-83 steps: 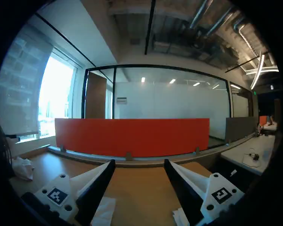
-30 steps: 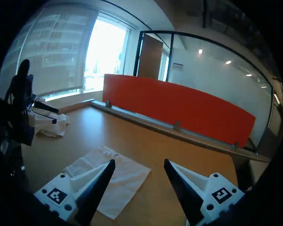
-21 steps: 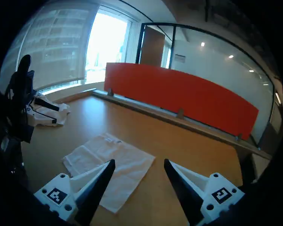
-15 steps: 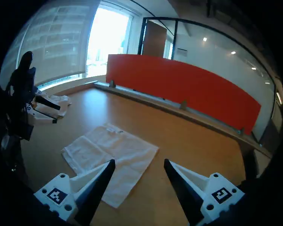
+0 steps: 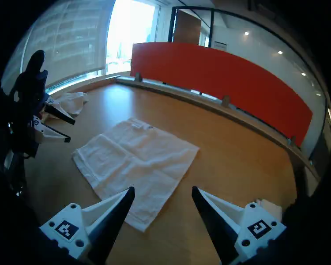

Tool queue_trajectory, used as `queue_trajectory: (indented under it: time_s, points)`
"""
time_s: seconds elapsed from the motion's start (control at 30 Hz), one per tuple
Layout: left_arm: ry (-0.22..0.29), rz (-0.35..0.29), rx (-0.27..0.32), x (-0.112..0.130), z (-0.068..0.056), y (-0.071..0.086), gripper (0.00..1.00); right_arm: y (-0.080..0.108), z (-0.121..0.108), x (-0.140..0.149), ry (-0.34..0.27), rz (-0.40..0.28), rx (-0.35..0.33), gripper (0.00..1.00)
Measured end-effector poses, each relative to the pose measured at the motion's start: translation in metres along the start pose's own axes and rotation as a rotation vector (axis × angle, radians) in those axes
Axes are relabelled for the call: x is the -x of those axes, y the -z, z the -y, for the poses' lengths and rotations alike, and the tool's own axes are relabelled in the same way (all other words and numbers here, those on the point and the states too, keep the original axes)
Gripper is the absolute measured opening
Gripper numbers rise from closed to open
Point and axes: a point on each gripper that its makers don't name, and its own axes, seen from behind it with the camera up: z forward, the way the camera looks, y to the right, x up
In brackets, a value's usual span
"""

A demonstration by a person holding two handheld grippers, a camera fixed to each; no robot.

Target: Fold towel

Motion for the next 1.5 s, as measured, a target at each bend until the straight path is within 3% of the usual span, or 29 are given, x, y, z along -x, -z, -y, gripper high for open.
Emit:
queue_trajectory:
  time_s: [0.57,1.03,1.33,1.5]
  points:
    - [0.003,0.155,0.064,0.057,-0.019,-0.02,0.95,-0.013,0.018,0.054,-0.005,0.103,-0.04,1.0]
    - [0.029,0.216,0.075,0.071,-0.024,-0.024,0.93,-0.017,0.026,0.078,-0.012,0.149,-0.073,0.92]
    - [0.048,0.233,0.061,0.07,-0.022,-0.025,0.76,-0.015,0.028,0.09,-0.013,0.177,-0.086,0.7]
    - [0.048,0.244,0.07,0.07,-0.025,-0.026,0.68,-0.014,0.027,0.091,-0.024,0.179,-0.089,0.69]
